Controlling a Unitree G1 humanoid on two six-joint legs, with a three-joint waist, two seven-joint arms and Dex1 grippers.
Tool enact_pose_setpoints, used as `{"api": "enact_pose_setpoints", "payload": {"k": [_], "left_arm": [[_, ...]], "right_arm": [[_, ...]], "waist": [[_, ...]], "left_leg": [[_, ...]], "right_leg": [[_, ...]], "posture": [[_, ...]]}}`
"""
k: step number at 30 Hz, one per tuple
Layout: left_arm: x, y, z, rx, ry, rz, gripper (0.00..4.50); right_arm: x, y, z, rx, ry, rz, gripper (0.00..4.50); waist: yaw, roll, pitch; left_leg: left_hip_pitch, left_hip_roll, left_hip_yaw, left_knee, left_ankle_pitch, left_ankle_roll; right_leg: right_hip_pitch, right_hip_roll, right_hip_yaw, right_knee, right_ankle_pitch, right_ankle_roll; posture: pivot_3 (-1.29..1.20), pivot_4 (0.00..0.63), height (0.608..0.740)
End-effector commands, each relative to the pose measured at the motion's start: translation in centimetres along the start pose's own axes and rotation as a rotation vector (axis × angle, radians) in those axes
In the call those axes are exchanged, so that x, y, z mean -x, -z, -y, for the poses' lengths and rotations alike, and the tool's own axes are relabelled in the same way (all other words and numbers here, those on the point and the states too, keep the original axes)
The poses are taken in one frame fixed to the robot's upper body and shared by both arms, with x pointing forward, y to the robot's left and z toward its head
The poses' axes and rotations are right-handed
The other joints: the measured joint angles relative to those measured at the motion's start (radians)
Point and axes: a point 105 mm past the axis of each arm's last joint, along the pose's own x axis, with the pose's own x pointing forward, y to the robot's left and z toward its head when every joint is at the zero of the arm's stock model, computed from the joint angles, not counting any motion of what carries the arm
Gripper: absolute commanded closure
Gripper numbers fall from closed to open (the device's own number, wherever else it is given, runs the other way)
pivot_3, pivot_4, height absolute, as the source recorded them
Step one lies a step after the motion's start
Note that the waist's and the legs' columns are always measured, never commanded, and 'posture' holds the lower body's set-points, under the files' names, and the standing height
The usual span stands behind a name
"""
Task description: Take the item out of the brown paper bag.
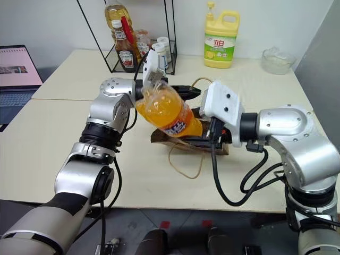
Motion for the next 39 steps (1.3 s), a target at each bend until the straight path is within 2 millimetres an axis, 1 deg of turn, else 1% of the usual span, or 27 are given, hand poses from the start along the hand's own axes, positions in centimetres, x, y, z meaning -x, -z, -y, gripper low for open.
{"api": "enact_pose_setpoints", "payload": {"k": [1, 4, 6, 10, 14, 16, 18, 23, 24, 28, 30, 33, 37, 39], "left_arm": [[-0.3, -1.3, -0.2, -0.049, 0.002, 0.018, 4.50], [-0.3, -1.3, -0.2, -0.051, 0.004, 0.016, 4.50], [-0.3, -1.2, -0.2, -0.053, 0.004, 0.014, 4.50], [-0.2, -1.1, -0.2, -0.054, 0.002, 0.011, 4.50], [-0.2, -1.0, -0.1, -0.056, 0.007, 0.006, 4.50], [-0.2, -0.9, -0.1, -0.058, 0.008, 0.004, 4.50], [-0.2, -0.9, -0.1, -0.058, 0.009, 0.003, 4.50], [-0.3, -0.9, 0.0, -0.061, 0.014, 0.002, 4.50], [-0.3, -0.9, 0.0, -0.062, 0.015, 0.002, 4.50], [-0.2, -0.9, 0.1, -0.064, 0.014, 0.002, 4.50], [-0.2, -0.9, 0.1, -0.064, 0.013, 0.001, 4.50], [-0.2, -0.9, 0.1, -0.065, 0.011, 0.001, 4.50], [-0.2, -0.9, 0.1, -0.067, 0.011, 0.001, 4.50], [-0.2, -0.9, 0.1, -0.067, 0.011, 0.001, 4.50]], "right_arm": [[1.8, -1.8, 1.7, 0.032, 0.114, 0.056, 2.06], [3.3, -2.4, 2.8, 0.029, 0.186, 0.061, 2.06], [4.7, -2.6, 3.5, 0.033, 0.238, 0.041, 2.06], [7.3, -2.4, 4.3, 0.044, 0.319, -0.023, 2.06], [10.3, -2.6, 5.1, 0.053, 0.420, -0.076, 2.06], [11.4, -1.9, 5.4, 0.053, 0.463, -0.127, 2.06], [12.4, 0.3, 5.7, 0.069, 0.505, -0.253, 2.06], [14.2, 7.0, 6.0, 0.127, 0.528, -0.548, 2.06], [14.4, 8.1, 6.0, 0.147, 0.516, -0.596, 2.06], [15.5, 14.4, 5.2, 0.281, 0.411, -0.875, 2.06], [15.6, 16.3, 5.0, 0.335, 0.367, -0.941, 2.07], [15.4, 18.2, 5.2, 0.394, 0.318, -0.995, 2.08], [14.6, 19.7, 4.9, 0.382, 0.263, -1.003, 2.08], [14.3, 20.1, 4.8, 0.374, 0.247, -0.997, 2.08]], "waist": [[0.000, 0.000, 0.000], [0.000, 0.000, 0.000], [0.001, 0.000, 0.000], [0.002, 0.001, 0.000], [0.002, 0.001, 0.001], [0.002, 0.001, 0.001], [0.002, 0.001, 0.001], [0.003, 0.001, 0.001], [0.003, 0.001, 0.001], [0.001, 0.001, 0.001], [0.000, 0.001, 0.001], [-0.002, 0.002, 0.001], [-0.004, 0.003, 0.001], [-0.002, 0.003, 0.001]], "left_leg": [[0.000, 0.000, 0.000, 0.000, 0.000, 0.000], [0.000, 0.000, 0.000, 0.000, 0.000, 0.000], [-0.001, 0.000, 0.000, 0.000, 0.000, 0.000], [-0.003, 0.000, 0.000, 0.000, 0.000, 0.000], [-0.004, 0.000, 0.000, 0.000, 0.000, 0.000], [-0.004, 0.000, 0.001, 0.000, 0.000, 0.000], [-0.004, 0.000, 0.001, 0.000, 0.000, 0.000], [-0.005, -0.001, 0.002, 0.002, 0.000, 0.000], [-0.005, -0.001, 0.002, 0.002, 0.000, 0.000], [-0.005, -0.001, 0.002, 0.002, 0.000, 0.000], [-0.005, -0.001, 0.002, 0.002, 0.000, 0.000], [-0.005, -0.001, 0.003, 0.002, 0.000, 0.000], [-0.005, -0.001, 0.003, 0.002, 0.002, -0.003], [-0.005, -0.001, 0.003, 0.002, 0.002, -0.003]], "right_leg": [[0.000, 0.000, 0.000, 0.000, 0.000, 0.000], [0.000, 0.000, 0.000, 0.000, 0.000, 0.000], [0.000, 0.000, 0.000, 0.000, 0.000, 0.000], [-0.003, 0.000, 0.000, 0.000, 0.000, 0.000], [-0.004, 0.000, 0.000, 0.000, 0.000, 0.000], [-0.004, 0.000, 0.001, 0.000, 0.000, 0.000], [-0.004, 0.000, 0.001, 0.000, 0.000, 0.000], [-0.004, 0.000, 0.002, 0.000, 0.000, 0.000], [-0.004, -0.001, 0.002, 0.000, 0.000, 0.000], [-0.005, -0.001, 0.002, 0.000, 0.000, 0.000], [-0.005, -0.001, 0.002, 0.000, 0.000, 0.000], [-0.005, -0.001, 0.003, 0.001, 0.000, 0.000], [-0.005, 0.000, 0.003, 0.001, 0.000, 0.000], [-0.005, 0.000, 0.003, 0.001, 0.000, 0.000]], "posture": [[0.00, 0.150, 0.740], [0.00, 0.150, 0.740], [0.00, 0.150, 0.740], [0.00, 0.150, 0.740], [0.00, 0.150, 0.740], [0.00, 0.150, 0.740], [0.00, 0.150, 0.740], [0.00, 0.150, 0.740], [0.00, 0.150, 0.740], [0.00, 0.150, 0.740], [0.00, 0.150, 0.740], [0.00, 0.150, 0.740], [0.00, 0.150, 0.740], [0.00, 0.150, 0.740]]}}
